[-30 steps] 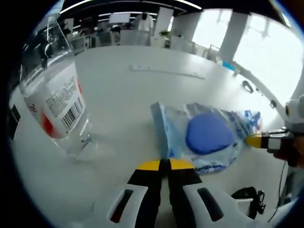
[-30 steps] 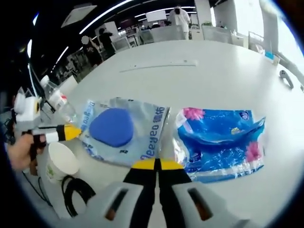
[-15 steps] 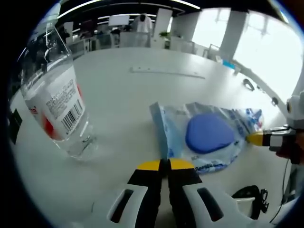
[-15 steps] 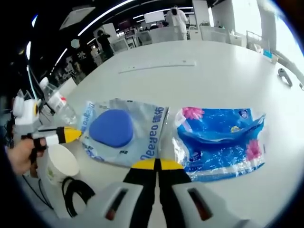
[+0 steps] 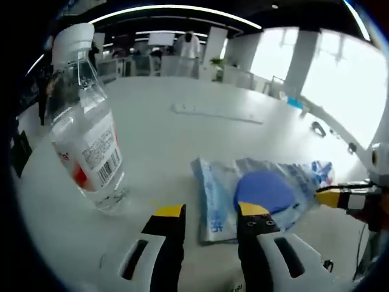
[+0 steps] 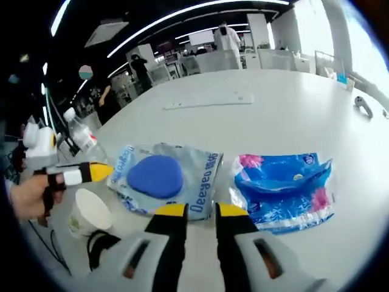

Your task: Arrange the tabletop items into an orderly group along one side of the table until the central work area is clear of visible clutter.

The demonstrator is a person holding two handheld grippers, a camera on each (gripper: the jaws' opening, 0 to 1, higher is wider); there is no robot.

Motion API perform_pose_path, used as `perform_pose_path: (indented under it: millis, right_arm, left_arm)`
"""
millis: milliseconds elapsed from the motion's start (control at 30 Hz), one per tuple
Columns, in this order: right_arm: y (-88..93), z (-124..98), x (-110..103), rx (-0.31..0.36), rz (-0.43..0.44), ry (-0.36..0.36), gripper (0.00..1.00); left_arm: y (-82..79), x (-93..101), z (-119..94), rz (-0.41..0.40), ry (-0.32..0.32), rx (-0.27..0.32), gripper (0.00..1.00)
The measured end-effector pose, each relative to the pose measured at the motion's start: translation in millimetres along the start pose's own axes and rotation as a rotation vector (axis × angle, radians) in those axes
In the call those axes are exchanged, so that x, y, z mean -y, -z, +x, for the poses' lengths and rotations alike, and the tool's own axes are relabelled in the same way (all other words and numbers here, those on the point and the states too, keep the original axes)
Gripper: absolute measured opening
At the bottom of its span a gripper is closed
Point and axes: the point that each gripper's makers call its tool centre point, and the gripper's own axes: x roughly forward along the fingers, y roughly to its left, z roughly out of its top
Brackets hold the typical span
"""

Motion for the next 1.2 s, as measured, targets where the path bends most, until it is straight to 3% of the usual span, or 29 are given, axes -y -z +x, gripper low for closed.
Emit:
perform_pose_path:
  millis: [100,167,300,500,833,1200]
  right_arm:
    - [-10.5,-10,-3,0.054,0.042,0.006,0.31]
    - [-22.7,-16,-6,0.111,0.035,-0.001,0.39]
    - [-30.7,-23,-11,0.142,0.028,-0.025,0.57]
    - [-29.4,-27,-4,0.133,0.071,-0.024,0.64]
    - [-24.6,-40,5,0.129,0.102,-0.006,0.6]
    - [-17.0,-48,14,0.12,0.139,0.01,0.58]
  left_arm:
    - [-7.4,11.6,-2,0.012,0.058,0.023,0.55]
    - [-12.9,15.9,-7,0.082,0.073,0.052,0.65]
    - [-15.6,19.8,-14,0.104,0.086,0.091,0.91]
    - [-12.4,21.8,-20,0.113,0.092,0.077,0.96]
    - [-13.3,29.1,-29,0.156,0.11,0.068,0.96]
    - [-17.0,24.5,-38,0.168,0.092,0.078,0.96]
